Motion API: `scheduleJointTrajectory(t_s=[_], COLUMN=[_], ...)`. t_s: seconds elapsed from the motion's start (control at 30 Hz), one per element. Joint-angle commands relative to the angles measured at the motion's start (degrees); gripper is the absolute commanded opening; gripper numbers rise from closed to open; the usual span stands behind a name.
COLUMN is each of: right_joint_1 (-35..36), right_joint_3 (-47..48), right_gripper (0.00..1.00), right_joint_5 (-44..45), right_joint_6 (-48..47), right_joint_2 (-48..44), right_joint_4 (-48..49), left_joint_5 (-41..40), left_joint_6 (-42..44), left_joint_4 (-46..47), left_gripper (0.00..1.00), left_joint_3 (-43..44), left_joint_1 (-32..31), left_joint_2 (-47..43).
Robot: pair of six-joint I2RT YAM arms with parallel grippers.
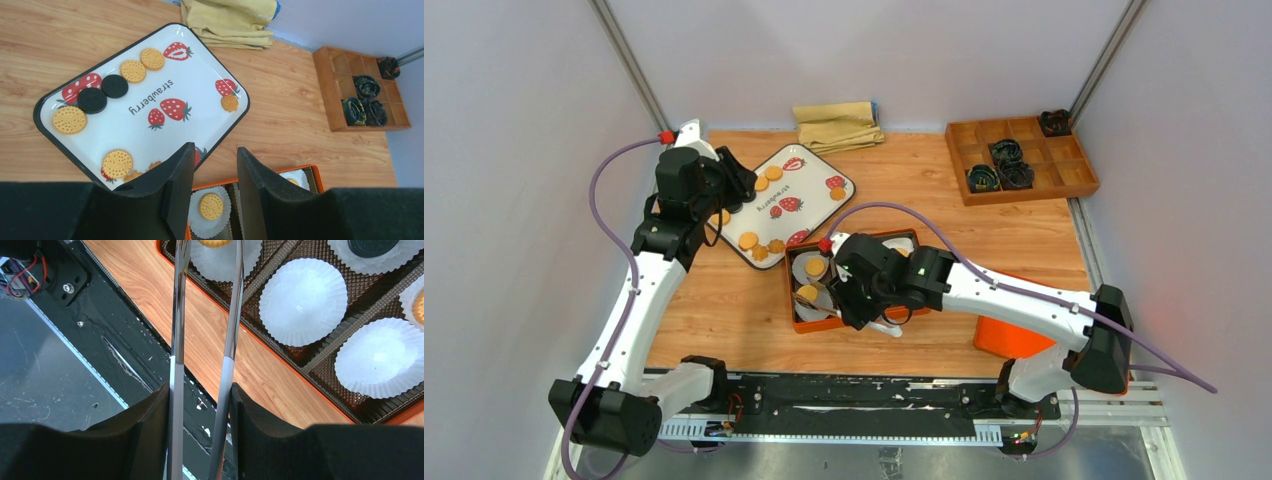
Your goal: Pack the cookies
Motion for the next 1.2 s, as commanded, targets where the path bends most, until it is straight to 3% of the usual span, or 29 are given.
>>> scheduleJointTrajectory(t_s=[0.0,0.6,0.8,1.0,1.17], right_joint_1=[1.0,1.1,1.1,1.0,0.0], right_joint_3=[0.5,1.5,3.1,8.7,13.2], right_gripper=[0.38,0.56,0.49,0.49,0.51], right_joint_5=[0.8,0.3,3.2,6.5,5.8], right_joint_6=[1.2,1.3,0.6,-2.0,-5.6], right_joint_2=[1.8,3.8,2.5,2.6,8.4], right_joint_4=[-0.1,-0.4,-0.5,0.0,4.9], left_joint_5=[0.7,1.4,1.8,2.3,-4.1], left_joint_6=[0.6,1.4,1.5,1.0,1.1], left_joint_4=[0.6,0.4,0.3,0.1,-2.8], left_gripper=[0.43,0.44,0.45,0.45,0.45], left_joint_3=[-0.1,0.7,1.0,2.0,6.0], left_joint_1=[-0.4,-0.4,-0.4,-0.4,-0.2], left_joint_2=[-1.2,-0.9,-1.0,-1.5,-1.2])
